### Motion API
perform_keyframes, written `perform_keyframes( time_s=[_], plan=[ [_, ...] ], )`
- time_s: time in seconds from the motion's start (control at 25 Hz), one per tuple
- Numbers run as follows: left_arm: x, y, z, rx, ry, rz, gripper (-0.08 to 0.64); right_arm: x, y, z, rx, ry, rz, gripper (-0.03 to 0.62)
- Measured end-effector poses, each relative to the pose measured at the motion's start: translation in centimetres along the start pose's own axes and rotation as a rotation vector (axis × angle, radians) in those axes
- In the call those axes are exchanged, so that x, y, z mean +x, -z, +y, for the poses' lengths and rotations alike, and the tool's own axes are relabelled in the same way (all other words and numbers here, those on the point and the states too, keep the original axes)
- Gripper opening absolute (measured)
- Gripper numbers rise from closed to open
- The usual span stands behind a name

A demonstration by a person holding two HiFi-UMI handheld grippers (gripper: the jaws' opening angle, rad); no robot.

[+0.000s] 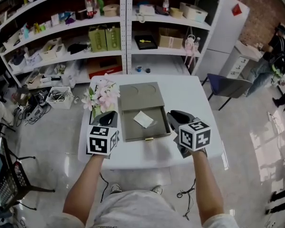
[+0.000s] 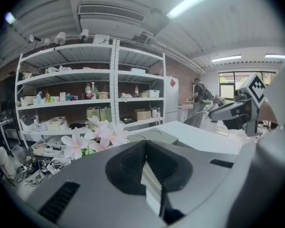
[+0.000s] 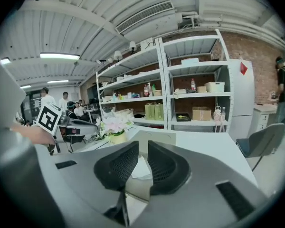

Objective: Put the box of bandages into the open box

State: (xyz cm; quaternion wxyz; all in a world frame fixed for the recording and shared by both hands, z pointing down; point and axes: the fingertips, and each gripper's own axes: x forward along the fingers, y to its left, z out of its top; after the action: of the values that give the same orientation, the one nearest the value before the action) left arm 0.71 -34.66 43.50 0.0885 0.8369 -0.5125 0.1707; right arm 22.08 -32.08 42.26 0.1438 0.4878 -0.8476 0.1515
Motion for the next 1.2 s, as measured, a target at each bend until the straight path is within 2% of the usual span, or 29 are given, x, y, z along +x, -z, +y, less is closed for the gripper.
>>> perform_keyframes(
  time_s=[0.48, 1.2],
  plan=[
    [-1.5, -0.8, 0.2, 0.031, 0.011, -0.032, 0.005, -2.8, -1.7, 0.2, 0.019, 0.074, -0.108, 0.017],
    [-1.5, -0.5, 1.0, 0.009, -0.004, -0.035, 0.005, -2.1, -1.0, 0.4, 0.054, 0.065, -0.11, 0.003]
  ],
)
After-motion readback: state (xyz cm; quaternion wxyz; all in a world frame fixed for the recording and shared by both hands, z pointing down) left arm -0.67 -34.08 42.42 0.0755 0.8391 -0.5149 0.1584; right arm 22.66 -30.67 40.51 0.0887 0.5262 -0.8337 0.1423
